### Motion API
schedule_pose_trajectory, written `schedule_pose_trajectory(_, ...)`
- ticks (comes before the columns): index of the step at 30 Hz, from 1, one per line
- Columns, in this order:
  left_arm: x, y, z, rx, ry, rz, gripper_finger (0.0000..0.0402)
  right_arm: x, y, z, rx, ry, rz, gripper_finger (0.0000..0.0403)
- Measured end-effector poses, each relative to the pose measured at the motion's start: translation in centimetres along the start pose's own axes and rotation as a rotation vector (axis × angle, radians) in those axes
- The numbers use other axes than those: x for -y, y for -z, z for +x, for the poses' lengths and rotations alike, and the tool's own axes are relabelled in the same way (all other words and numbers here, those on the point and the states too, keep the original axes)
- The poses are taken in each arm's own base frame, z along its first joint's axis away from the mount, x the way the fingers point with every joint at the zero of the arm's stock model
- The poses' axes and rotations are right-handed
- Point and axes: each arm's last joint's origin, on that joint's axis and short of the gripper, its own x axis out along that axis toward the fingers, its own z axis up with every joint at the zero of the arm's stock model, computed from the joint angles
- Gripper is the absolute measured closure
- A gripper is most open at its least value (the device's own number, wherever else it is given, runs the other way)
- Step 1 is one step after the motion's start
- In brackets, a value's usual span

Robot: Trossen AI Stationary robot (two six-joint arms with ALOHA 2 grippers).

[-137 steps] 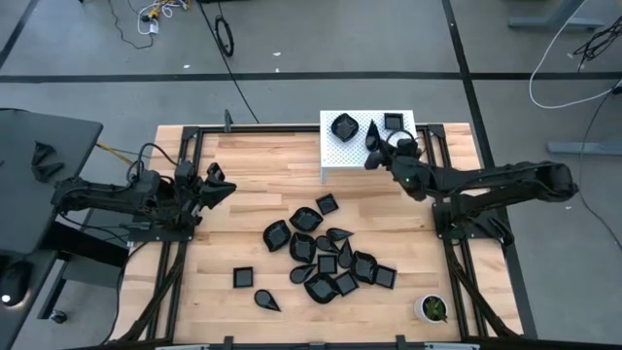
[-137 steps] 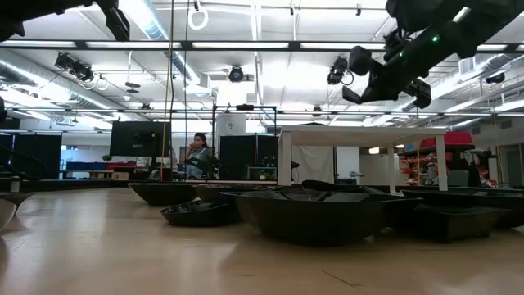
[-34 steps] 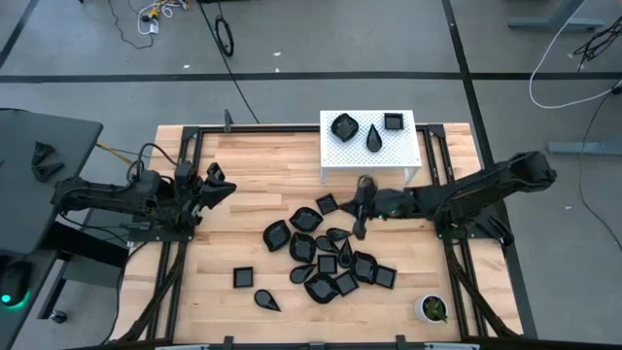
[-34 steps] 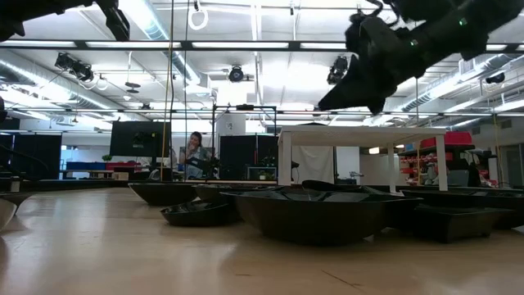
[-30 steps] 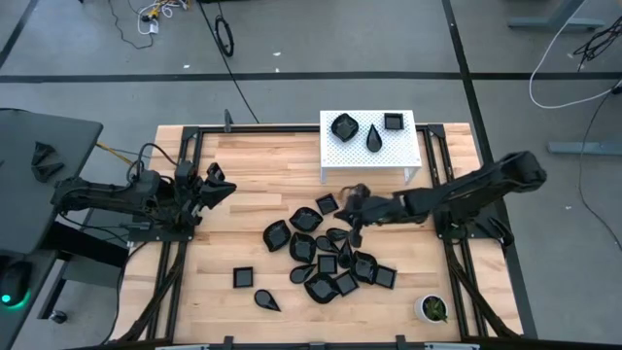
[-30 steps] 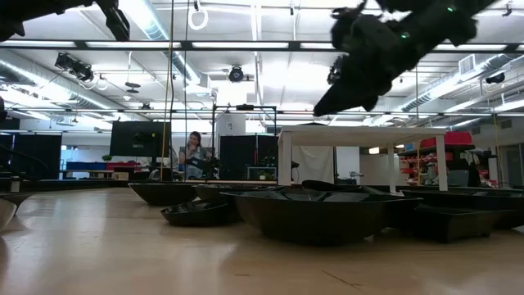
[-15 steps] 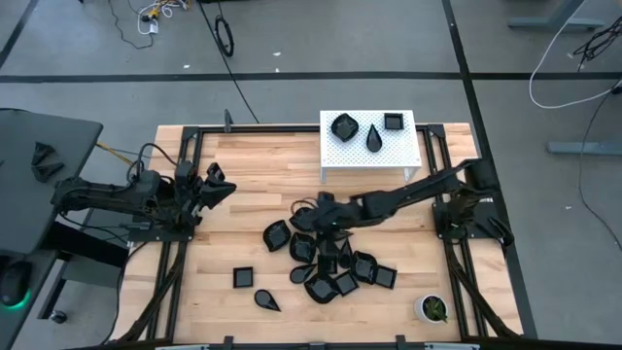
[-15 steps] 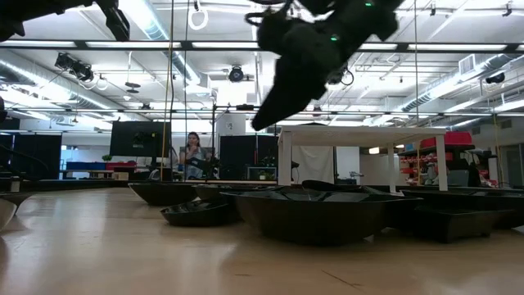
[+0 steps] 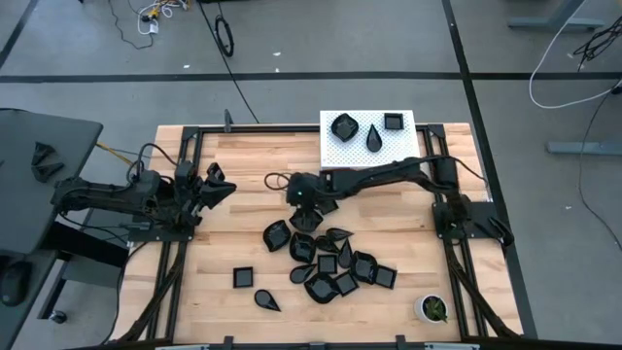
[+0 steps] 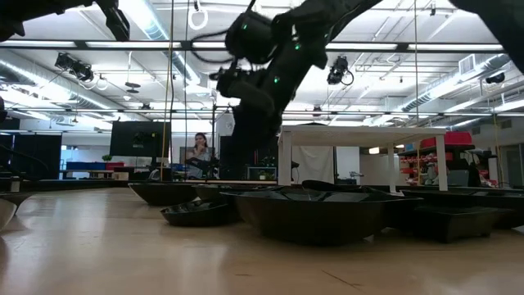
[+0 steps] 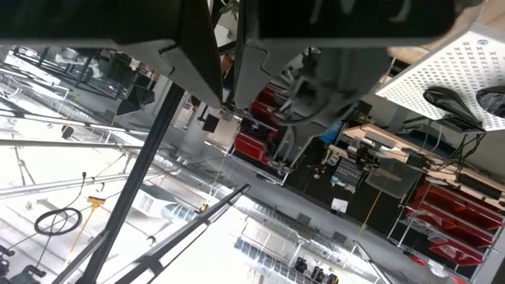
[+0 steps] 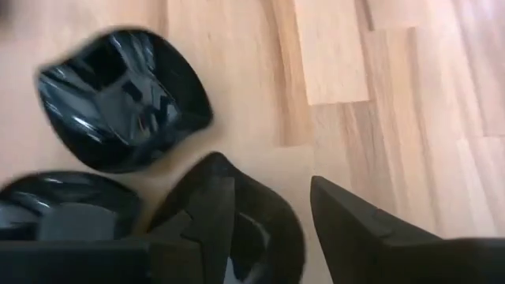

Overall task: Pick & Place Mini shaped plates
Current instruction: Stack the leaf shaped plate on top of the leaf shaped plates on the shelf

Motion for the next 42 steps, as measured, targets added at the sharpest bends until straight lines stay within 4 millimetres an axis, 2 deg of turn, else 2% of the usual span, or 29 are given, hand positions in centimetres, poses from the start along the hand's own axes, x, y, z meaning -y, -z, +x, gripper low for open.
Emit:
schedule_pose_trajectory(7, 0.0, 0.0, 0.0, 0.000, 0.001, 0.000, 0.0360, 2.3, 0.4, 1.1, -0.044, 0.008, -0.052, 0.0232)
schedule_pose_trajectory(12, 0.0, 0.0, 0.0, -0.001, 0.001, 0.000, 0.0360, 3.2, 0.5, 1.0, -0.038, -0.117, -0.045, 0.0241)
schedule_pose_trajectory(19, 0.0, 0.0, 0.0, -0.001, 0.001, 0.000, 0.0360, 3.1, 0.5, 1.0, -0.029, -0.147, -0.066, 0.0265)
schedule_pose_trajectory(24, 0.0, 0.0, 0.0, 0.000, 0.000, 0.000, 0.0360, 3.2, 0.8, 1.3, -0.026, -0.097, -0.080, 0.0277)
schedule_pose_trajectory(28, 0.0, 0.0, 0.0, -0.001, 0.001, 0.000, 0.0360, 3.2, 1.5, 1.8, -0.039, -0.088, -0.094, 0.0276)
schedule_pose_trajectory(42, 0.0, 0.0, 0.0, 0.000, 0.000, 0.000, 0.0360, 1.9, 2.1, 2.7, -0.063, -0.175, -0.123, 0.0278)
